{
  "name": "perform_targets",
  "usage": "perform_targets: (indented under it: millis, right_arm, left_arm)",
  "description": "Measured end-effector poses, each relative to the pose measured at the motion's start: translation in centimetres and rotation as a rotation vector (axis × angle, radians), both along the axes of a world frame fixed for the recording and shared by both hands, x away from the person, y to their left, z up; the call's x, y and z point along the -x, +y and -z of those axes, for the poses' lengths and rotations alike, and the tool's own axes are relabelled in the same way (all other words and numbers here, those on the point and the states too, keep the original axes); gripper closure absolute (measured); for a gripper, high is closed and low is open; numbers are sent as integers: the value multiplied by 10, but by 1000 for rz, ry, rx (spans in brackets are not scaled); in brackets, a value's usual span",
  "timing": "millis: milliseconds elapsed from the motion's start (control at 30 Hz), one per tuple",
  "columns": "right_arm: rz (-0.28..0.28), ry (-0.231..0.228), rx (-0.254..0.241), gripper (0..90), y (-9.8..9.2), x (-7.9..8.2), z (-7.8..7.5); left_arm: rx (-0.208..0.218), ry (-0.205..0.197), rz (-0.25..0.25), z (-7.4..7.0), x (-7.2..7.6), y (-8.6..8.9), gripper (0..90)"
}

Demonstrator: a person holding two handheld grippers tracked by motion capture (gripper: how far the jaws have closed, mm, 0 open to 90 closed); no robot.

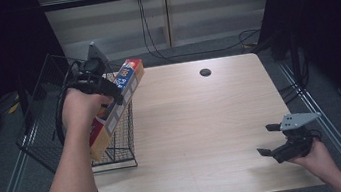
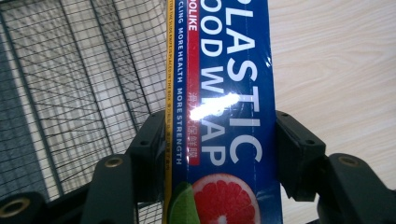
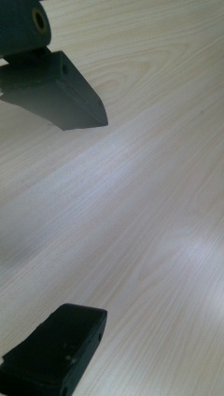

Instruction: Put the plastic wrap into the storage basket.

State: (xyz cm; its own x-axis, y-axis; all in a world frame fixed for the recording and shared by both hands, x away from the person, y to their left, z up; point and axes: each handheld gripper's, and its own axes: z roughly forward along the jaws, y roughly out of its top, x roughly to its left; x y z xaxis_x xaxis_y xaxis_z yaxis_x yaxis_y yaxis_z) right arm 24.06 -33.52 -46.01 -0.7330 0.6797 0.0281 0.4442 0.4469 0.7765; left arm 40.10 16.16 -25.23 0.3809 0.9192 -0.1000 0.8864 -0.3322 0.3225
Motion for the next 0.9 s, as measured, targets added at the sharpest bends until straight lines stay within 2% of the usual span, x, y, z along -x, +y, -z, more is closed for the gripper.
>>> perform_targets:
  millis: [533,700,900]
  right_arm:
    - [-7,2,-3,71,1,0,0]
    - [-5,-1,-2,71,1,0,0]
    - [-4,-3,-4,71,1,0,0]
  left_arm:
    - [7,-8,-61,-7,1,19,434]
    - [-12,-15,-73,-10,1,23,433]
    - [-12,-24,-80,-14,0,27,434]
